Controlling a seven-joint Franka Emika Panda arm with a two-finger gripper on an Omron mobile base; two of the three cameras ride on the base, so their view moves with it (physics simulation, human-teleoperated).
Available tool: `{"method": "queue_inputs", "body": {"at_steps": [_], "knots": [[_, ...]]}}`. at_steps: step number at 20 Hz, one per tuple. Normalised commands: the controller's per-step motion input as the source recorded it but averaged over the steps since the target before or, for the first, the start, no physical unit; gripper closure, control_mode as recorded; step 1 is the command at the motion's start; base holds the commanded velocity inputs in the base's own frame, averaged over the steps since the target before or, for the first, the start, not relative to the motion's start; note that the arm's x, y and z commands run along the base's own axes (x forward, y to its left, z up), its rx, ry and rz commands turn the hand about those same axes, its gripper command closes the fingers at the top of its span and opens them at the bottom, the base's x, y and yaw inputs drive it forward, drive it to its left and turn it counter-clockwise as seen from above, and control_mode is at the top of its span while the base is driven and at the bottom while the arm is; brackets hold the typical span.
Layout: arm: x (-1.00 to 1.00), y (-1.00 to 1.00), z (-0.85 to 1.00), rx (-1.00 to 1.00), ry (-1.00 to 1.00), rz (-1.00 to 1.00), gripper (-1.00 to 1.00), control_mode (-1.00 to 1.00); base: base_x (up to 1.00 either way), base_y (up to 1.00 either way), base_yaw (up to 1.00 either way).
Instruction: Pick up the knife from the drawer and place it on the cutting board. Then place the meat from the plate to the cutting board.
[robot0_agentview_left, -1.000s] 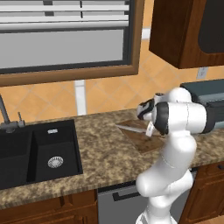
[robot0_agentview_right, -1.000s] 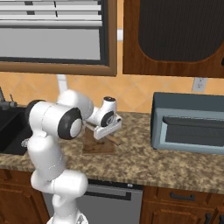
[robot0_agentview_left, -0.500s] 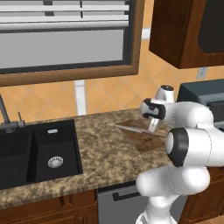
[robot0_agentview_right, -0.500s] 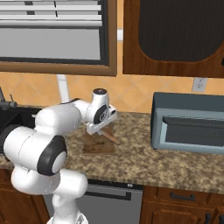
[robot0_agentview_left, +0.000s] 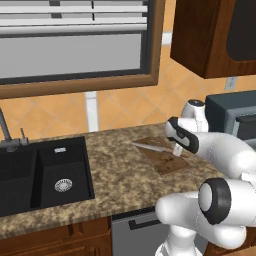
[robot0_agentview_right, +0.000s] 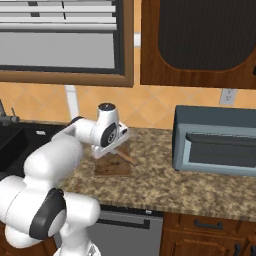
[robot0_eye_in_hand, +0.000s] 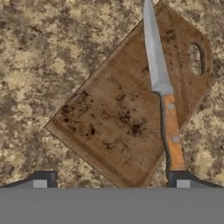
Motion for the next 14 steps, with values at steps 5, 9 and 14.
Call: {"method": "queue_inputs", "body": {"at_steps": [5, 9, 14], "knots": [[0.00, 0.00, 0.00, 0.00, 0.00, 0.00, -1.00, 1.00, -0.90, 0.59, 0.16], [0.00, 0.00, 0.00, 0.00, 0.00, 0.00, -1.00, 1.00, -0.85, 0.99, 0.18], [0.00, 0.00, 0.00, 0.00, 0.00, 0.00, -1.00, 1.00, -0.26, 1.00, 0.12]]}}
